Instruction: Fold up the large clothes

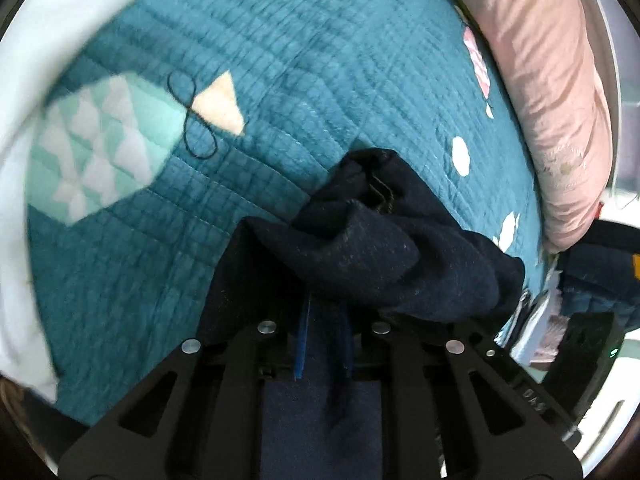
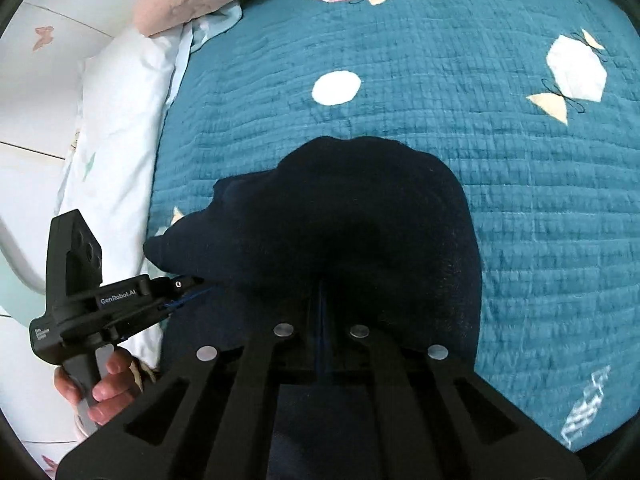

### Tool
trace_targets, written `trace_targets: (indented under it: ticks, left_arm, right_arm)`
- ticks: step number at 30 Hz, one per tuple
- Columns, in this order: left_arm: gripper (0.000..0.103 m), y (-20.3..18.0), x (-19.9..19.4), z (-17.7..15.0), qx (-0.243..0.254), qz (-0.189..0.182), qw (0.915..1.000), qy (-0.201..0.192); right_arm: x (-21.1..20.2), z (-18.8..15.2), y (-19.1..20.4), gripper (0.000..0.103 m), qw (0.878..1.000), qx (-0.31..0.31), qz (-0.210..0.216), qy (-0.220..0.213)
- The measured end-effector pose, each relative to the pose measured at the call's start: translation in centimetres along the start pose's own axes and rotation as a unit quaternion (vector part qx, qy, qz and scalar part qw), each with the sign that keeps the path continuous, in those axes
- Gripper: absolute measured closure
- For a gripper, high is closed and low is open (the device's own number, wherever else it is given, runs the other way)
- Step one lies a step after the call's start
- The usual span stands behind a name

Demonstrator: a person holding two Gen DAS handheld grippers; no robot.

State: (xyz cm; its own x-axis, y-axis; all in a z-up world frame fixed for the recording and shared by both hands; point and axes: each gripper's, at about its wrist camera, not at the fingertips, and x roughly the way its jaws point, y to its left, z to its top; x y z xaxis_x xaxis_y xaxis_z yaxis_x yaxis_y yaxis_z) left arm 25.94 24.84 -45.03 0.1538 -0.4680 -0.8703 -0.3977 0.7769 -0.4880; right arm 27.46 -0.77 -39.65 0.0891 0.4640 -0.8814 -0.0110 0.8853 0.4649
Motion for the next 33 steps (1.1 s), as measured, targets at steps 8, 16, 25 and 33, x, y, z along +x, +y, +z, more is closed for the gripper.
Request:
trace_targets:
  ticks: [8,16,25,33]
  left_arm:
    - [0.09,-6.3,-4.9,-1.7,0.125,0.08,0.9868,-0.065]
    - [0.09,-3.0,-0.8,3.5,0.046,0.094,0.9939,-0.035]
    - [0.09,-3.4,-2.1,1.7,0.068,0.103,0.9912,-0.047]
    - [0.09,-2.4,-3.6,-6.9,0.118,0.101,0.9872,-0.035]
  right_arm:
    - [-6.4,1.7,-0.2,0.102,0.998,0.015,0.021,-0.064]
    - [-1.2,3.9,-1.4,0.103,0.999,0.028,-0.006,-0.035]
    - [-3.7,1.8,-0.2,0.101,0.999,0.001,-0.001,-0.035]
    - [-5.0,-8.0,-1.4,0.101,0.998,0.0,0.046,0.041]
